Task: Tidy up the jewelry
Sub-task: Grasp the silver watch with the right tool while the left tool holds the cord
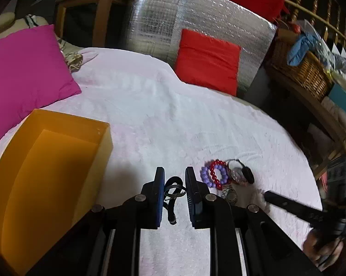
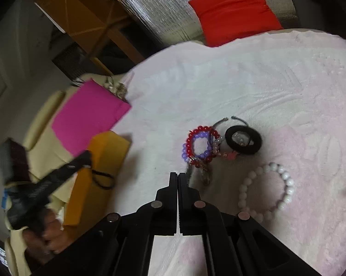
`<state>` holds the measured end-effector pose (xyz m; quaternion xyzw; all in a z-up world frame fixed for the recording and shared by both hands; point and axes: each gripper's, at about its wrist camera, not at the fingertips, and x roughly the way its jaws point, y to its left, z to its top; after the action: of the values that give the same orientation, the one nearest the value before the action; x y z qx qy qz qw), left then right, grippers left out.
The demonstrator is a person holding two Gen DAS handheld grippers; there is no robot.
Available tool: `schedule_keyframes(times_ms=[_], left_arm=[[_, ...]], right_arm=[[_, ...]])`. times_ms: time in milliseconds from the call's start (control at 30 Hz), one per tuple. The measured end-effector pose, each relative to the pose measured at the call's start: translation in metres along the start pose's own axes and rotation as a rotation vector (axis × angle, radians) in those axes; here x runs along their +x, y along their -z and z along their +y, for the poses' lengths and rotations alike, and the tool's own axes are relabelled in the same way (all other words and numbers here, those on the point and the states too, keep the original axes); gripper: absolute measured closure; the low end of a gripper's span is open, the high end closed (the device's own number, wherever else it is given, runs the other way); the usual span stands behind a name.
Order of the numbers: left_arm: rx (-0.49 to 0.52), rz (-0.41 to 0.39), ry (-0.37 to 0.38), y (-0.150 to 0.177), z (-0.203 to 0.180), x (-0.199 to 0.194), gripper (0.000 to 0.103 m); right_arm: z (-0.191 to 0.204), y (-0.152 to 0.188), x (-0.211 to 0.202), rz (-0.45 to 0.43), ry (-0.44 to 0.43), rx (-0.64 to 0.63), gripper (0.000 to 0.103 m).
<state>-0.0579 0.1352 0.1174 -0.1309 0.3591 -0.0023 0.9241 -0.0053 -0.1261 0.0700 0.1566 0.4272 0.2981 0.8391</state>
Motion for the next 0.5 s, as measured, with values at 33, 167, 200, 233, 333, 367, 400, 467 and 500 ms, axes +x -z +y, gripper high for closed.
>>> schedule_keyframes(times_ms=[33, 167, 200, 233, 333, 367, 400, 467, 500], left_arm=[[0.007, 0.005, -0.003, 0.001, -0.002, 0.002, 0.084], [0.017, 0.013, -0.008, 0.001, -0.007, 0.007, 0.084], [0.021, 0.012, -0.011, 0.0, -0.009, 0.008, 0.084], [0.024, 0.012, -0.013, 0.0, -0.011, 0.009, 0.084], [0.031, 0.014, -0.014, 0.001, -0.016, 0.011, 0.084], [0.032, 0.014, -0.018, 0.001, -0.016, 0.011, 0.084], [0.033, 0.012, -0.024, 0.001, -0.015, 0.011, 0.084], [0.023, 0.009, -0.037, 0.0, -0.01, 0.011, 0.084], [0.012, 0.01, -0.039, 0.0, -0.006, 0.01, 0.084]], right_arm=[[-0.001, 0.001, -0.003, 0.003, 0.031, -0.015, 0.102], [-0.015, 0.006, 0.005, 0.064, 0.077, 0.008, 0.098], [-0.015, 0.006, 0.011, 0.076, 0.08, 0.007, 0.098], [-0.014, 0.005, 0.018, 0.096, 0.08, 0.005, 0.098], [-0.008, 0.007, 0.039, 0.124, 0.102, 0.003, 0.071], [-0.005, 0.008, 0.046, 0.136, 0.098, 0.0, 0.052], [-0.003, 0.009, 0.05, 0.135, 0.105, -0.009, 0.045], [0.002, 0.011, 0.059, 0.125, 0.142, -0.04, 0.042], [0.004, 0.012, 0.063, 0.125, 0.159, -0.05, 0.042]])
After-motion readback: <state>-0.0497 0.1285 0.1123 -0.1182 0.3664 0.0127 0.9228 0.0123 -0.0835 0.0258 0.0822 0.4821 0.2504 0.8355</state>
